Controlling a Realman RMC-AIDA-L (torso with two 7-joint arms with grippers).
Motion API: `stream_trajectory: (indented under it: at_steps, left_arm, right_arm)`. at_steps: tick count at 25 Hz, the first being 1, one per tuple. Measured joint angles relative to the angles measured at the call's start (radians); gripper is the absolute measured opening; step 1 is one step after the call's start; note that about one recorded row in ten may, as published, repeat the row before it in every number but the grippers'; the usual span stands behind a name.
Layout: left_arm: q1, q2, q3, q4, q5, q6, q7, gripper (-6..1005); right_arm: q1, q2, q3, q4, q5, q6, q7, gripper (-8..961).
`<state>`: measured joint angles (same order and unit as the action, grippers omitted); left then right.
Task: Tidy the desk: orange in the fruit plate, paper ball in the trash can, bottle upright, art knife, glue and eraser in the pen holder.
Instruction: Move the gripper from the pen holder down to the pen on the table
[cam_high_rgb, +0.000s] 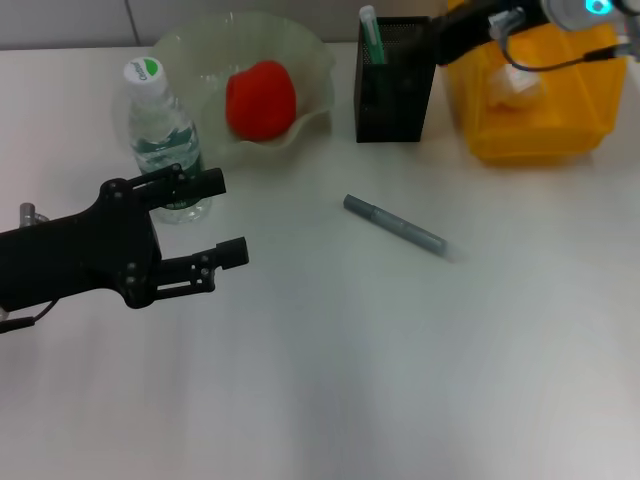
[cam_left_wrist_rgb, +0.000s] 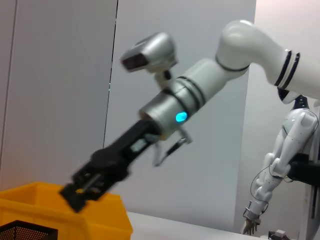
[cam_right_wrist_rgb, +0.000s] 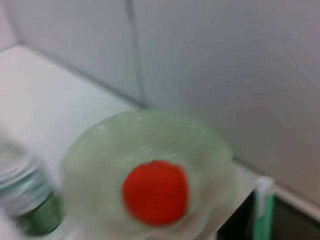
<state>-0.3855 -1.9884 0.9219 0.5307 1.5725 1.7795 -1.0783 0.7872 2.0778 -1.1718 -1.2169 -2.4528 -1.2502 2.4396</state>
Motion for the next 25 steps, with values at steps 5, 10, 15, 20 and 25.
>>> stream_trajectory:
  at_steps: [5, 10, 15, 20, 25]
  left_arm:
    - [-0.002, 0.001, 0.000, 0.000, 0.000, 0.000, 0.000, 797]
    - [-0.005, 0.001, 0.000, 0.000, 0.000, 0.000, 0.000, 797]
    - [-0.006, 0.000, 0.000, 0.000, 0.000, 0.000, 0.001, 797]
    - [-0.005, 0.000, 0.000, 0.000, 0.000, 0.000, 0.002, 797]
    - [-0.006, 0.000, 0.000, 0.000, 0.001, 0.002, 0.002, 797]
  right_arm:
    - [-0.016, -0.002, -0.001, -0.087, -0.002, -0.238, 0.003, 592]
    - [0.004, -0.002, -0.032, -0.008, -0.064, -0.290, -0.008, 585]
    - [0.050, 0.000, -0.111, 0.226, -0.105, -0.155, -0.058, 579]
    - [0.081, 0.003, -0.128, 0.334, -0.106, -0.090, -0.094, 572]
    - [0.091, 0.006, -0.197, 0.382, -0.101, -0.033, -0.095, 566]
